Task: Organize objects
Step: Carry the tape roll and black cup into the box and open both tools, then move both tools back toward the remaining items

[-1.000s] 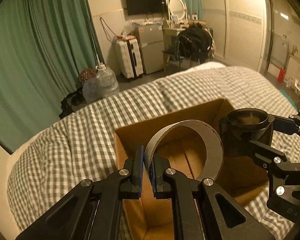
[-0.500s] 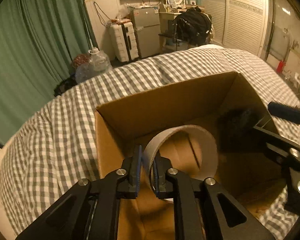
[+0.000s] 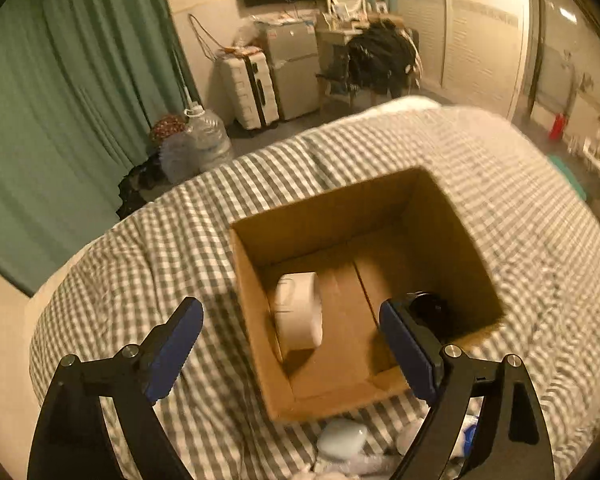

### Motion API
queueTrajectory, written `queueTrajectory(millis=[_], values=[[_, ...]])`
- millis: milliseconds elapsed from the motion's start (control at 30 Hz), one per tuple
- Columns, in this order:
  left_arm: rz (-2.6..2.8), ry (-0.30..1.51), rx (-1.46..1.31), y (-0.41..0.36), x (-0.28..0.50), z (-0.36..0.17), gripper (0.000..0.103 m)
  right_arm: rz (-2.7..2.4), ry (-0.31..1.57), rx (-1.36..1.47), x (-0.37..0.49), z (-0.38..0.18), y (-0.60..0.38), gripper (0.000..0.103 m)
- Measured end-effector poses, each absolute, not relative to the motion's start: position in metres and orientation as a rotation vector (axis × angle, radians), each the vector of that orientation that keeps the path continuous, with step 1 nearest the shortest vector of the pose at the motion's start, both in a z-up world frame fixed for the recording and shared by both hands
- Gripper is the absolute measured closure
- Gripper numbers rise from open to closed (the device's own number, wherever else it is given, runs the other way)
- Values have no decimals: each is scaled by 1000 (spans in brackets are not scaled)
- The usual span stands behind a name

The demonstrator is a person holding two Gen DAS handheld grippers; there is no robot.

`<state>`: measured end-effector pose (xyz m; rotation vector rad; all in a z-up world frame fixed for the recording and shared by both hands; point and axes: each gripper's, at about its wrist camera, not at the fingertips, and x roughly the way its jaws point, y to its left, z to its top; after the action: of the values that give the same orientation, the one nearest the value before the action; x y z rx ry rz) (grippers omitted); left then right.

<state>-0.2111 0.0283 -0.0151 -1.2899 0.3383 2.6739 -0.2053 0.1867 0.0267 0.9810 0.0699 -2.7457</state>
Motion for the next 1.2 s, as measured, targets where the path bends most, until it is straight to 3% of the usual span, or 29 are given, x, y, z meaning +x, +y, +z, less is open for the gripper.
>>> queueTrajectory(millis=[333,567,867,1200], values=[[2818,234,-1122,1,-134,69,9,-2788,166,856,-129,95,186,17],[2859,190,-1057,-6,-85,73,7,-2753,213,812,-85,103,180,10],[2900,49,-1043,-22,-54,25,7,-2721,287,935,-78,45,183,9],[2864,29,-1323,-26,-57,-82,7,-2556,306,1227,-107,-72,186,9]])
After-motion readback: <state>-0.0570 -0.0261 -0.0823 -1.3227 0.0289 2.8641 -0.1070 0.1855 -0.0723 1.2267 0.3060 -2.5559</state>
